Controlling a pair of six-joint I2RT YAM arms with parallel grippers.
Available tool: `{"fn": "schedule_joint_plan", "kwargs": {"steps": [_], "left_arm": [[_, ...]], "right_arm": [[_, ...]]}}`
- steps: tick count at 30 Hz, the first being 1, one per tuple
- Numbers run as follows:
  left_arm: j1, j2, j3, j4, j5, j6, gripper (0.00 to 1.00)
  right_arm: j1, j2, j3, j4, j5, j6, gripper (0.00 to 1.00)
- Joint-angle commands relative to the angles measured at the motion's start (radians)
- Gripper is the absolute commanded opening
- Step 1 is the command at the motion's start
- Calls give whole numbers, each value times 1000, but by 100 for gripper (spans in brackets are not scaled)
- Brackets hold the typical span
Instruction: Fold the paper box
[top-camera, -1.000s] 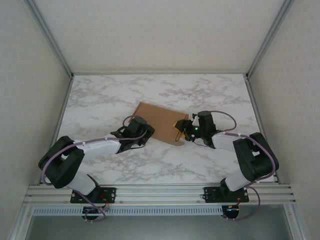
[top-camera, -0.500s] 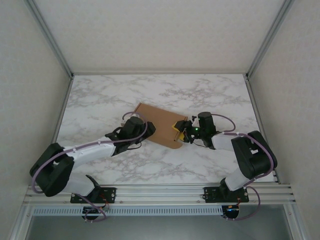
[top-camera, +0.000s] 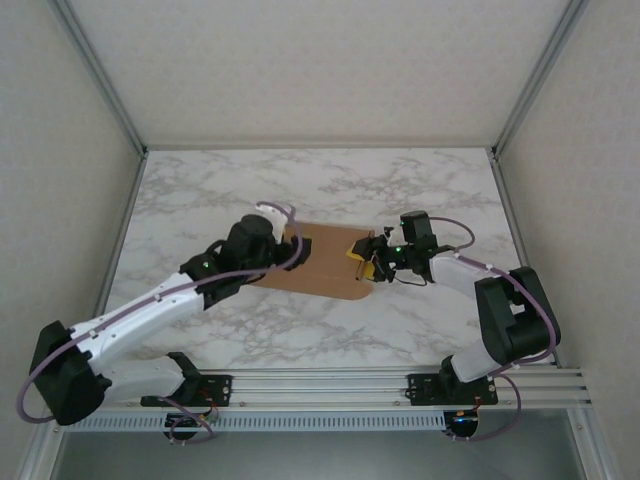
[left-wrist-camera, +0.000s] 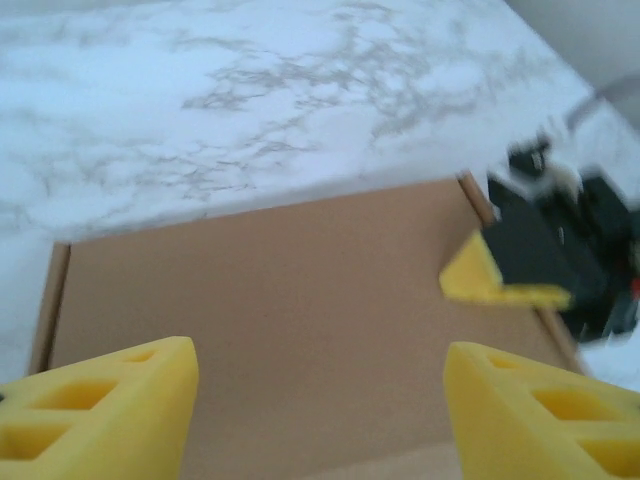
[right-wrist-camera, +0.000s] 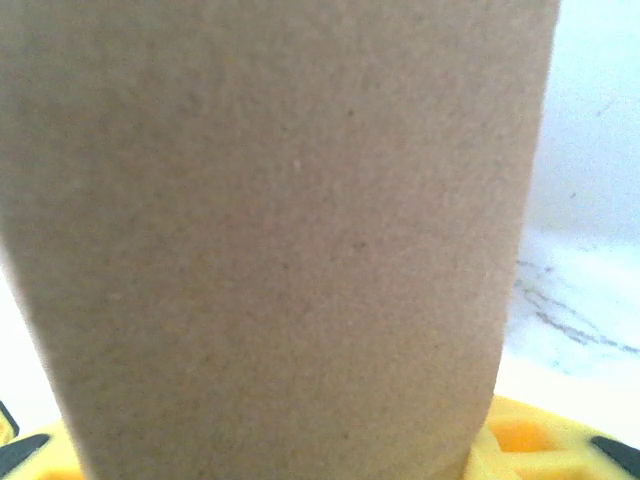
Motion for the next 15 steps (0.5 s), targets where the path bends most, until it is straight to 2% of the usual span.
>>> {"fn": "schedule_joint_plan", "kwargs": {"steps": [1,5,15], "left_arm": [[-86,-18,-52,-54,-50,350,68],[-101,5,-71,-116,-80,452,69],[-146,129,-97,-92,-145,546,68]], "right_arm": [[-13,-17,40,-87,-58,-38,33],[-17,-16,59,-102,-76,-40,34],[-17,-15,59,-70,-100,-4,34]]}}
